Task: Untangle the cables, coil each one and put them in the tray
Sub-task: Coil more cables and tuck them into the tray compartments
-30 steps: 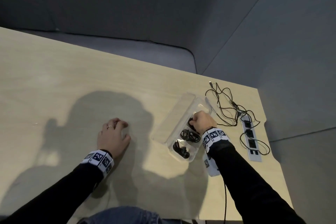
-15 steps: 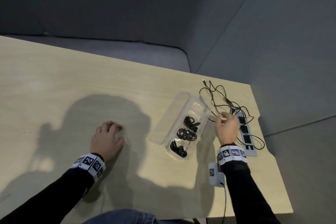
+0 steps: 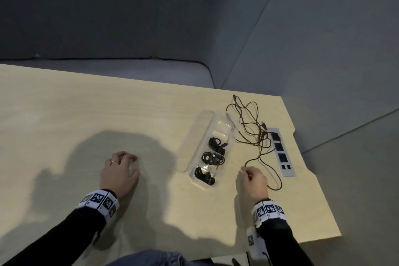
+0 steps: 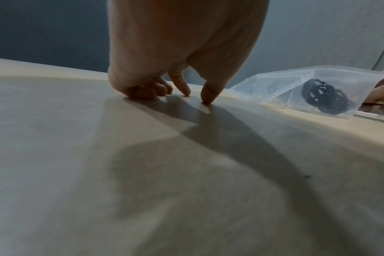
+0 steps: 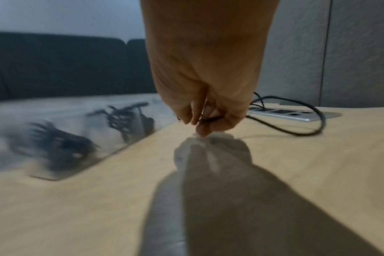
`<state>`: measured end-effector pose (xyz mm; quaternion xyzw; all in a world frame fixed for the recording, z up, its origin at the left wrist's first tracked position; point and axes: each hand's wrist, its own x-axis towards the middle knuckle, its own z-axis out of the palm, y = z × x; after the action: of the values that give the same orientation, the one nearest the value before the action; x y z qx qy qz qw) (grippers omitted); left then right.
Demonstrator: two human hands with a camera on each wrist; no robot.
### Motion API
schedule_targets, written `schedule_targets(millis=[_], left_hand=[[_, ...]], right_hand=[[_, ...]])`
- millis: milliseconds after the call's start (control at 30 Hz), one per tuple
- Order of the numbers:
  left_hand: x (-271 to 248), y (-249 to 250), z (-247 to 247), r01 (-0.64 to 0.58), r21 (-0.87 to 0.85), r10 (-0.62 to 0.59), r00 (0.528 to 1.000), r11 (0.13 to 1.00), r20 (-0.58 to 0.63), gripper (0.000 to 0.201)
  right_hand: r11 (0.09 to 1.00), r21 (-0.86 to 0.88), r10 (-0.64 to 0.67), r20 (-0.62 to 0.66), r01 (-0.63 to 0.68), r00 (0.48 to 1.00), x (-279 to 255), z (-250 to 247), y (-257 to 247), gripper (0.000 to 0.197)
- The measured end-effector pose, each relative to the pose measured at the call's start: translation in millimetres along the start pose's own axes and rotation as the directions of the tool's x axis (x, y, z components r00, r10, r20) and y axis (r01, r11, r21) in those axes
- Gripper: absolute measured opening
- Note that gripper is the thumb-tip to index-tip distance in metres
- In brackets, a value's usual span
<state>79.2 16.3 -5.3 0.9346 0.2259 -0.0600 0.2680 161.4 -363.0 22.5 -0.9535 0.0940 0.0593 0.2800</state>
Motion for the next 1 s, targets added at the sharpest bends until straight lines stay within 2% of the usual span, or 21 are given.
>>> schedule_targets(millis=[100,233,300,333,400,433,533,600,667,733,767,833,900,933,1000], left_hand=[[1,1,-1,0.001,-0.009,0.000,1.000,1.000,0.031,0.037],[-2,10,-4,0.010,-0.007,-0.009,0.994,1.000,0.109,0.035],[-8,21,-5,-0.043,-0.055,0.049,0.993,0.998,0.110,0.034],[-11,28,-6,-0.124,-0.092,0.130,0.989,0.988,0.067,0.032],[-19,49,-9,-0.342,-0.169,0.341,0.939,0.924,-0.037,0.037],[-24,63,-14,-0.415,-0.221,0.408,0.910,0.883,-0.080,0.040],[-40,109,-35,-0.550,-0.367,0.542,0.829,0.750,-0.135,0.048],[-52,135,-44,-0.588,-0.483,0.624,0.774,0.649,-0.103,0.061],[-66,157,-51,-0.553,-0.638,0.703,0.711,0.536,-0.025,0.087],[-78,172,-53,-0.539,-0.692,0.772,0.635,0.479,0.039,0.112],[-85,178,-54,-0.539,-0.699,0.794,0.604,0.470,0.068,0.116],[-99,188,-54,-0.510,-0.732,0.825,0.551,0.451,0.125,0.103],[-112,194,-48,-0.477,-0.774,0.858,0.488,0.417,0.161,0.077],[-116,195,-43,-0.456,-0.788,0.862,0.474,0.414,0.179,0.060],[-116,194,-34,-0.421,-0.773,0.836,0.490,0.474,0.246,0.020]], right_hand=[[0.984,0.175,0.006,0.084,-0.021,0.996,-28,-6,-14,0.017],[0.928,0.372,-0.030,0.074,0.000,0.997,-52,-44,-34,0.016],[0.867,0.498,-0.040,0.055,0.007,0.998,-63,-72,-48,0.011],[0.848,0.530,-0.061,0.039,0.031,0.997,-68,-85,-57,0.012],[0.821,0.560,-0.133,0.005,0.107,0.991,-79,-109,-76,0.017],[0.800,0.583,-0.165,-0.012,0.141,0.986,-84,-119,-86,0.017],[0.707,0.664,-0.254,-0.082,0.243,0.964,-100,-141,-114,0.015],[0.659,0.694,-0.330,-0.077,0.289,0.941,-111,-148,-128,0.014],[0.662,0.681,-0.415,-0.013,0.312,0.910,-122,-147,-138,0.015],[0.650,0.686,-0.471,0.026,0.327,0.882,-133,-141,-146,0.016],[0.629,0.701,-0.482,0.013,0.336,0.876,-137,-138,-149,0.016],[0.562,0.754,-0.470,-0.046,0.339,0.882,-143,-137,-153,0.017],[0.500,0.813,-0.446,-0.053,0.298,0.894,-145,-140,-154,0.019],[0.490,0.828,-0.439,-0.037,0.274,0.898,-144,-141,-152,0.020],[0.522,0.826,-0.396,0.012,0.214,0.918,-134,-141,-142,0.022]])
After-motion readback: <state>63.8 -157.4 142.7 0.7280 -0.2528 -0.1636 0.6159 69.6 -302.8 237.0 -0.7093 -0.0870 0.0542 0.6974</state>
